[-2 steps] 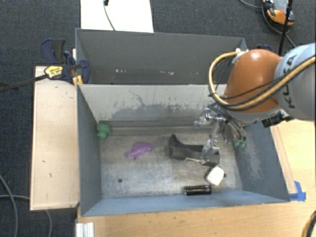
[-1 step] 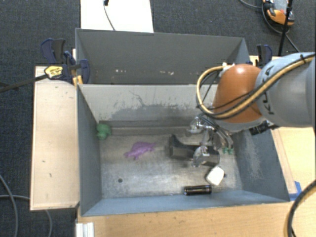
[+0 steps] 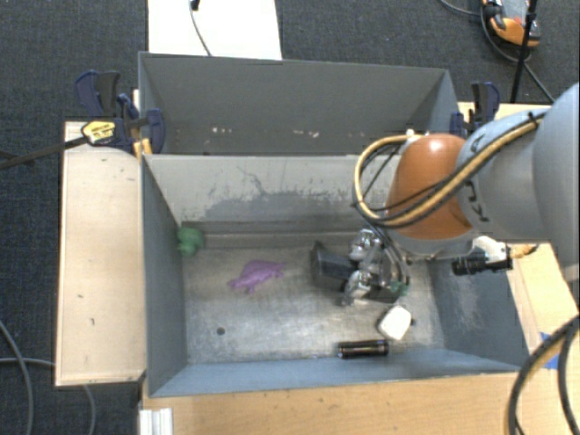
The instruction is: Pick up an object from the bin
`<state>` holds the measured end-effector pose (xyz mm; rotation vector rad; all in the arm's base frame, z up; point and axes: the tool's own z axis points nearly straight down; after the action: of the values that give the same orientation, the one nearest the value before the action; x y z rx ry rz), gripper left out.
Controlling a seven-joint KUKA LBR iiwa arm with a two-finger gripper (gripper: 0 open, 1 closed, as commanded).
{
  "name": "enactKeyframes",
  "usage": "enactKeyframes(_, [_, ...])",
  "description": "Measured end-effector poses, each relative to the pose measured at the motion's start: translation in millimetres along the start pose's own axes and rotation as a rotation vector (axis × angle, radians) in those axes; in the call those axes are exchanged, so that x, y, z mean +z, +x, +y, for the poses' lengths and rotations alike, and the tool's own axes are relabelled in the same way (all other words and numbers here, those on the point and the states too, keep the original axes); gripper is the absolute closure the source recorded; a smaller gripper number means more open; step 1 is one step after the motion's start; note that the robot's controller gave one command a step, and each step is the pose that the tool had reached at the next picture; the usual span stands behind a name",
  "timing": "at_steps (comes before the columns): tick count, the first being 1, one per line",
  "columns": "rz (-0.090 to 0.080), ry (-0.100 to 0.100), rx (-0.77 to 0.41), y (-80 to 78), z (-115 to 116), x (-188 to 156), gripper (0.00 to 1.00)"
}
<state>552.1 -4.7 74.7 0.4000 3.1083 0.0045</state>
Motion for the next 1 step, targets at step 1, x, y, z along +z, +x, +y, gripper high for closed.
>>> enactKeyframes(1, [0.000,0.000,-0.001,0.0,0.0,0.0,1.00])
